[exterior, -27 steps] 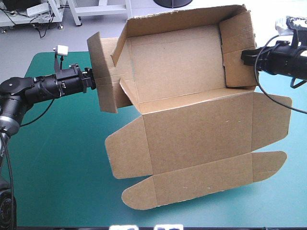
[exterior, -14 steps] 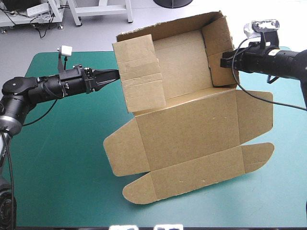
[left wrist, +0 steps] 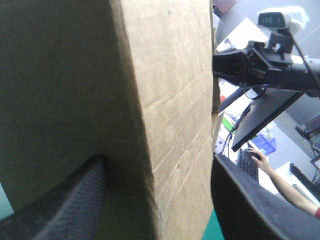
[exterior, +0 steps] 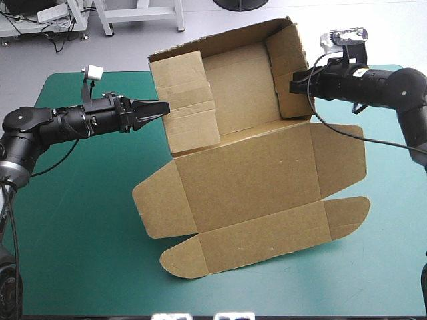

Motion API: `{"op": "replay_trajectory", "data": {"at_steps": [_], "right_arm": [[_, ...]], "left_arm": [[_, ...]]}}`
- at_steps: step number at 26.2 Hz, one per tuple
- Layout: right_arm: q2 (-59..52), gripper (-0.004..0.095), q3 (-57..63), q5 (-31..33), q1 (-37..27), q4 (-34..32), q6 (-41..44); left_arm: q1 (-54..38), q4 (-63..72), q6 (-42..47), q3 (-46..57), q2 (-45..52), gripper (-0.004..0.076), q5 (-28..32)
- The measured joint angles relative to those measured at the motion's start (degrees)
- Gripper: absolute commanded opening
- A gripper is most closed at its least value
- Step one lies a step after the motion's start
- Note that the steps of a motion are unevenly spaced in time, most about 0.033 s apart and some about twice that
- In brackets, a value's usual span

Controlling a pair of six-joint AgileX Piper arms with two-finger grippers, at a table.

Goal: Fold the box

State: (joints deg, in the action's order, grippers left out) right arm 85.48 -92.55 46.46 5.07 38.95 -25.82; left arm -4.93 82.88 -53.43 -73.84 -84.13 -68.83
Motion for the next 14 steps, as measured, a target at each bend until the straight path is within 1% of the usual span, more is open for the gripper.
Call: {"op": "replay_trajectory", "data": {"at_steps": [3,6,7,9,10,11,14], "right_arm": [[0.0,0.0001,0.0,-1.63,1.9,-1.13,0.33],[0.0,0.0001,0.0,-2.37,3.37,-2.13,1.49],[0.0,0.0001,0.0,-2.37,3.73,-2.32,1.84],[0.01,0.0001,0.0,-2.42,4.57,-2.62,2.68],[0.01,0.0001,0.0,-2.49,5.06,-2.77,3.03],[0.01,0.0001,0.02,-2.49,5.14,-2.86,3.16],[0.01,0.0001,0.02,-2.55,5.66,-3.46,3.48]], "left_arm": [[0.0,-2.94,0.49,0.0,0.02,0.0435,2.2],[0.0,-5.42,2.05,0.0,0.02,0.0398,5.15],[0.0,-6.06,2.41,0.0,0.02,0.0363,6.16],[0.4,-8.7,3.96,0.0,0.02,0.0324,9.14],[1.32,-11.27,4.77,0.0,0.02,0.0314,11.44],[1.81,-12.21,4.9,0.0,0.02,0.0303,12.32],[3.32,-13.85,6.13,0.0,0.02,0.0202,16.23]]}}
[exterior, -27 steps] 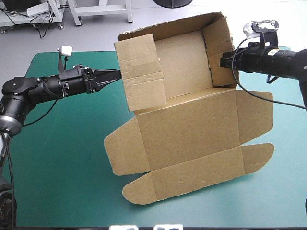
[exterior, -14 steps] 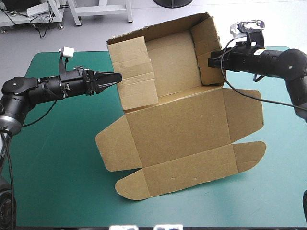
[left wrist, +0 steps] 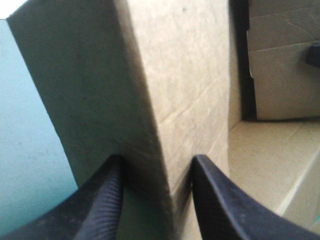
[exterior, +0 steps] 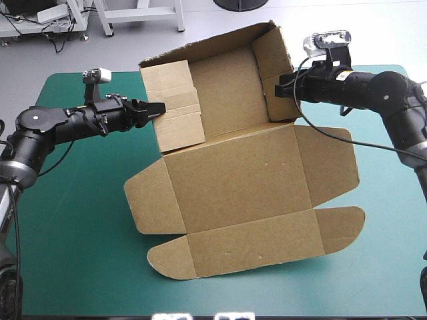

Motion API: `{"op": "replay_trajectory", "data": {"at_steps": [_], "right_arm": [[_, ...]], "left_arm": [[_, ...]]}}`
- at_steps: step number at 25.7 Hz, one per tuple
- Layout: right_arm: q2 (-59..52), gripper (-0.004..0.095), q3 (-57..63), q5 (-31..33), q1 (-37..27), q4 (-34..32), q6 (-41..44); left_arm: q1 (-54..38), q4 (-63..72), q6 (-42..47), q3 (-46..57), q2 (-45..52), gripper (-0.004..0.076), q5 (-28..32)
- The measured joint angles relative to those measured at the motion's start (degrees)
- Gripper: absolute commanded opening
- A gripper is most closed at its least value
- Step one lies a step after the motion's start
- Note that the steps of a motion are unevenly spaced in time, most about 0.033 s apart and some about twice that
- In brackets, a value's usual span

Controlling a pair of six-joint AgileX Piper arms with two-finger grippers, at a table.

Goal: Fold the box

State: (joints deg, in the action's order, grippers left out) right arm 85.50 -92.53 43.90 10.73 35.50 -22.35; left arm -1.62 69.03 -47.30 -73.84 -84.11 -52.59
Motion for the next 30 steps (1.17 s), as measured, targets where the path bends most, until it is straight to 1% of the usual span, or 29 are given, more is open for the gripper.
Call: {"op": "replay_trajectory", "data": {"at_steps": [1,3,4,6,8,9,10,11,12,16,19,22,25,30], "right_arm": [[0.0,0.0001,0.0,0.0,0.14,-0.15,0.21],[0.0,0.0001,0.0,0.0,0.73,-0.62,0.95],[0.0,0.0001,0.0,0.0,1.47,-1.69,2.31],[0.0,0.0001,0.0,-0.01,3.29,-4.6,5.25],[-0.05,0.0,0.0,1.14,5.72,-10.88,10.19],[-0.06,0.0,0.0,2.71,6.88,-15.7,14.41],[-0.06,0.0,0.0,4.15,7.45,-17.92,17.2],[-0.06,0.0,0.0,6.31,7.82,-20.84,20.16],[0.07,0.0,0.0,7.82,7.83,-21.72,21.46],[2.7,0.0,0.0,13.64,7.48,-22.55,23.64],[6.74,-0.0001,0.0,16.21,7.41,-22.13,24.03],[11.03,-0.0001,0.0,16.95,7.41,-21.31,23.97],[14.66,-0.0001,0.0,17.1,7.41,-21.05,23.87],[20.31,-0.0001,0.0,16.24,7.41,-20.35,23.0]], "left_arm": [[0.38,-0.15,0.7,0.0,0.0,0.012,1.29],[0.76,-0.32,2.61,0.0,0.0,-0.0009,4.24],[0.76,-1.24,3.1,0.0,0.0,-0.0009,6.16],[1.04,-3.2,3.17,0.0,-0.1,-0.0009,7.39],[2.36,-6.88,4.7,-0.82,-0.23,-0.0009,7.67],[4.09,-12.51,8.2,-2.57,-0.42,-0.0009,7.48],[5.65,-17.6,11.03,-4.31,-0.55,-0.0009,6.91],[8.05,-25.27,16.93,-7.21,-0.55,-0.0009,5.41],[9.63,-29.98,20.44,-8.88,-0.62,-0.0009,4.1],[14.96,-45.21,31.56,-14.29,-1.6,-0.0009,-2.99],[17.36,-50.75,36.92,-16.19,-3.79,-0.0009,-7.1],[18.11,-53.41,39.65,-16.53,-6.87,-0.0009,-9.87],[18.3,-54.35,41.56,-16.57,-10.6,-0.0009,-10.47],[18.36,-56.26,46.57,-16.57,-16.96,-0.0009,-8.95]]}}
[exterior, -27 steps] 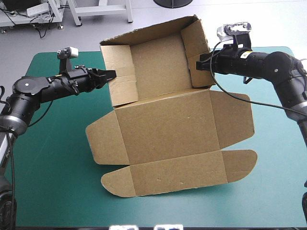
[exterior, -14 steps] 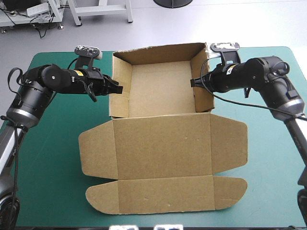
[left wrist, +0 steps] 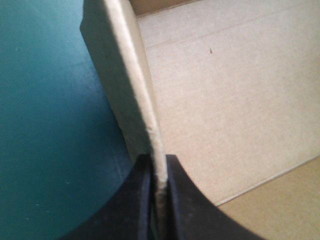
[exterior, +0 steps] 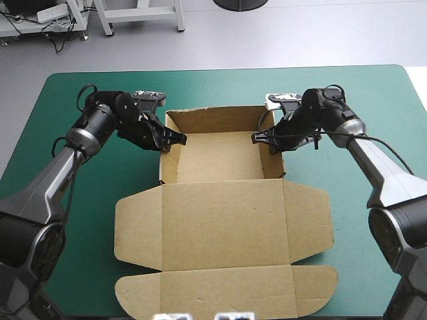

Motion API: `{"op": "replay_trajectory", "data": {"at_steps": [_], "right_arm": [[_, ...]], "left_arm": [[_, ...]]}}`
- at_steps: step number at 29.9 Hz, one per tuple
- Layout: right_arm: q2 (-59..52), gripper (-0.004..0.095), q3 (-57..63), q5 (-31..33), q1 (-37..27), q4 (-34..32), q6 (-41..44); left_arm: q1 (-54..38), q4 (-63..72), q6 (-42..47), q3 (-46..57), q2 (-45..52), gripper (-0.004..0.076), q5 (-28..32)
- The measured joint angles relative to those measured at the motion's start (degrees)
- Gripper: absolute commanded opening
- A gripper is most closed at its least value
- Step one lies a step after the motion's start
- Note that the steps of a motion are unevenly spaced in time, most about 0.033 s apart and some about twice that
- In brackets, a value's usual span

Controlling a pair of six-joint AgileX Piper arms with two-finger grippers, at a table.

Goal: Fold the box

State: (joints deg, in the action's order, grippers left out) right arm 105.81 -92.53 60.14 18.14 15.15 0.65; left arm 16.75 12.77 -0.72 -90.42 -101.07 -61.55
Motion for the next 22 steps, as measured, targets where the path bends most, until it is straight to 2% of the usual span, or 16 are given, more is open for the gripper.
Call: {"op": "replay_trajectory", "data": {"at_steps": [4,12,15,18,20,22], "right_arm": [[1.9,-0.0001,-0.21,-1.3,-0.05,1.41,-1.17],[1.97,0.0027,-0.23,-1.42,-0.11,1.38,-4.72],[1.97,0.0118,-0.23,-1.47,-0.11,0.3,-5.21],[1.97,0.0297,-0.4,-1.67,0.15,-1.68,-6.07],[2.55,0.0399,-0.4,-2.34,0.35,-3.26,-6.61],[3.17,0.0448,-0.26,-2.78,0.48,-4.19,-6.88]], "left_arm": [[0.04,-1.06,2.39,-0.19,-4.11,-0.0009,1.77],[0.04,-0.87,2.81,-1.51,-6.35,-0.0008,0.55],[0.04,-0.75,2.81,-1.82,-6.75,0.0001,-0.08],[0.04,-0.56,2.81,-1.86,-6.86,0.0041,-0.26],[0.04,-0.36,2.81,-1.88,-6.88,0.0085,-0.26],[0.04,-0.22,2.88,-1.88,-7.38,0.0146,-0.05]]}}
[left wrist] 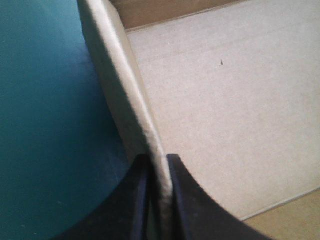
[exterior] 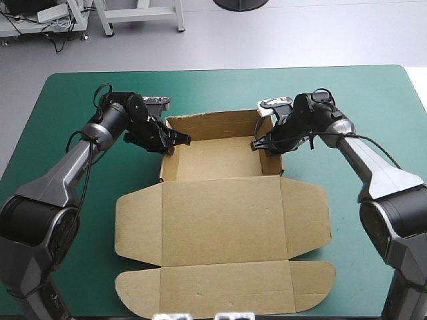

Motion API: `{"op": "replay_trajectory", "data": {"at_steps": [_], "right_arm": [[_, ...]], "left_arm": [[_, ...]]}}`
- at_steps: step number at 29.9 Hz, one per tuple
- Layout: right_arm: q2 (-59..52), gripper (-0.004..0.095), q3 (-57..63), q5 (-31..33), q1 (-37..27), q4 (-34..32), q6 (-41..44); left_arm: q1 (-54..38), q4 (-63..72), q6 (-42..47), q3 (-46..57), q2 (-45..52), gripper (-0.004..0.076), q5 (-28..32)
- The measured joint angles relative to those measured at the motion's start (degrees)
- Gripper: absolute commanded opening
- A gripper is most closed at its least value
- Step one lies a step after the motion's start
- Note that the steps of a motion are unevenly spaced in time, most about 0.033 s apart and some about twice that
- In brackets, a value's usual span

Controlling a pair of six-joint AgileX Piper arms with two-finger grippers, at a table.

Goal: Fold the box

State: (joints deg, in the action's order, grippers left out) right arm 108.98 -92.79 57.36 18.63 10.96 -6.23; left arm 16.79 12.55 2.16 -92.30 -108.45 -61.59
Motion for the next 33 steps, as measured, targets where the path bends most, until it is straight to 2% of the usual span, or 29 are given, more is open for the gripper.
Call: {"op": "replay_trajectory", "data": {"at_steps": [5,8,14,19,23,27,33], "right_arm": [[0.13,0.0458,0.07,-0.35,0.01,-0.84,-0.18],[0.14,0.0458,0.11,-0.35,0.01,-0.97,-0.18],[0.14,0.0458,0.11,-0.35,0.01,0.11,-0.19],[0.14,0.0458,0.06,-0.35,0.01,0.29,-0.36],[0.14,0.0458,-1.36,-0.17,0.01,0.63,-0.62],[0.14,0.0458,-4.47,0.33,0.01,0.44,-1.25],[0.14,0.0458,-9.96,3.11,0.01,-3.57,-1.4]], "left_arm": [[-0.05,0.47,0.13,0.59,-2.29,0.0363,-0.12],[0.15,2.56,0.08,0.9,-3.1,0.046,-0.35],[0.28,5.49,5.57,1.03,-3.14,0.0465,-1.46],[0.45,4.7,6.1,0.12,-3.33,0.0465,-3.95],[0.63,2.04,5.69,-4.56,-3.71,0.0465,-7.86],[0.63,-0.23,5.57,-10.69,-3.71,0.0465,-8.52],[0.63,-1.06,5.52,-19.17,-3.41,0.0464,-9.13]]}}
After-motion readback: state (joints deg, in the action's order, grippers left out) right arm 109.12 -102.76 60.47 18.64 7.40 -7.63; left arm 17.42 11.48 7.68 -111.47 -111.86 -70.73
